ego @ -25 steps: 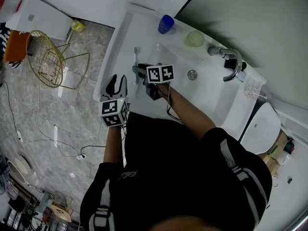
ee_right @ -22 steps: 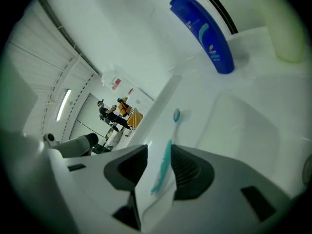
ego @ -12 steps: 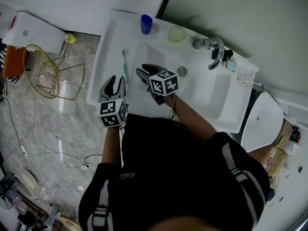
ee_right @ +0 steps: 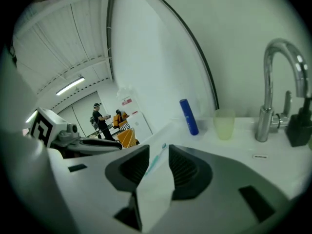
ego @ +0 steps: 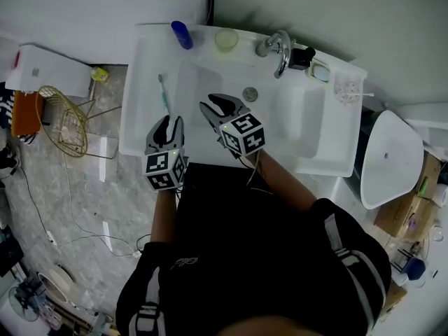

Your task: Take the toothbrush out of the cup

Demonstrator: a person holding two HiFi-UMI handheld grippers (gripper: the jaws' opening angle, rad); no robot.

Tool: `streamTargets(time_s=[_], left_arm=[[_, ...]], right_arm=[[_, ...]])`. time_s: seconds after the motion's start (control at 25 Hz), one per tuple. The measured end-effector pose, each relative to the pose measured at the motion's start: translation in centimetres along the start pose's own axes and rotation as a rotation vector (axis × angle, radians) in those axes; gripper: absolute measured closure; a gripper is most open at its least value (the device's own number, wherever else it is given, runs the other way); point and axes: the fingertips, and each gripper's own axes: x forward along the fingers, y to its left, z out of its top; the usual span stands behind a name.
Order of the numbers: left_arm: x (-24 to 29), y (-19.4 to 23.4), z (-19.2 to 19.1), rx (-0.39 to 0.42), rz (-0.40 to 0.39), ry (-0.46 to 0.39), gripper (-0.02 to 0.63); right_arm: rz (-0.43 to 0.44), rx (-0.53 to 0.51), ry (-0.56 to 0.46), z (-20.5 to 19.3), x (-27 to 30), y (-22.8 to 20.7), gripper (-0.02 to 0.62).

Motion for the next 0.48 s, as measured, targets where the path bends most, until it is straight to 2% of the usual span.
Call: streamTargets(time_s=[0.28, 0.48], left_arm=[[0.3, -4.1, -0.3, 0.057, -0.092, 0.01, 0.465], [2.5, -8.5, 0.3, 0.131, -0.265, 0.026, 0.465]], right_arm=[[-0.115, 0.004, -0.055, -1.3, -5.8, -1.9, 0.47], [-0.268, 0.053, -0.103, -2.2, -9.9, -4.2, 0.472]])
